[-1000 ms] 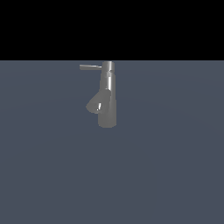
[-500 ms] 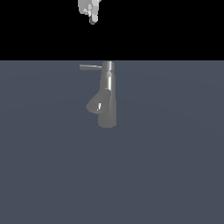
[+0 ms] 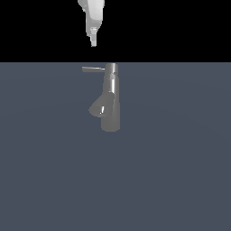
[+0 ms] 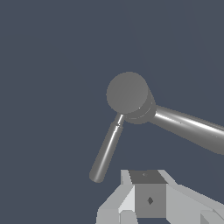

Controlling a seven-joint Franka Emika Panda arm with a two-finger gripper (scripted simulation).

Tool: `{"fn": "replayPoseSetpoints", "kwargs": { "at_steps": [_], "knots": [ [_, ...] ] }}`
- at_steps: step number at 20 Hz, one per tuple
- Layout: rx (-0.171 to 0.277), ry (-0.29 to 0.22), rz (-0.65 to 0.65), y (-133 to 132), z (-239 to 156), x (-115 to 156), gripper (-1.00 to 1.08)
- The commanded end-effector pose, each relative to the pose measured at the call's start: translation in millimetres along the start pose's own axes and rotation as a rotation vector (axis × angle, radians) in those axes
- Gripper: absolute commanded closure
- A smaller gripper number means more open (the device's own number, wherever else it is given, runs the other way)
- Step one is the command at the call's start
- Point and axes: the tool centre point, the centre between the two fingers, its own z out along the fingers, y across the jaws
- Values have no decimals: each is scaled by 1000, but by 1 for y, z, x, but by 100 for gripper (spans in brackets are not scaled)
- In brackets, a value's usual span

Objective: Turn on the faucet by rotating a designated handle.

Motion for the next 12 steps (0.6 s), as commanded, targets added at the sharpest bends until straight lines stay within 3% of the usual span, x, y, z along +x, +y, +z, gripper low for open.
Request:
{"fn": "replayPoseSetpoints", "kwargs": {
  "at_steps": [1, 12],
  "knots": [
    [-1, -4, 59, -14, 16, -2, 108],
    [-8, -23, 280, -60, 82, -10, 108]
  ]
}}
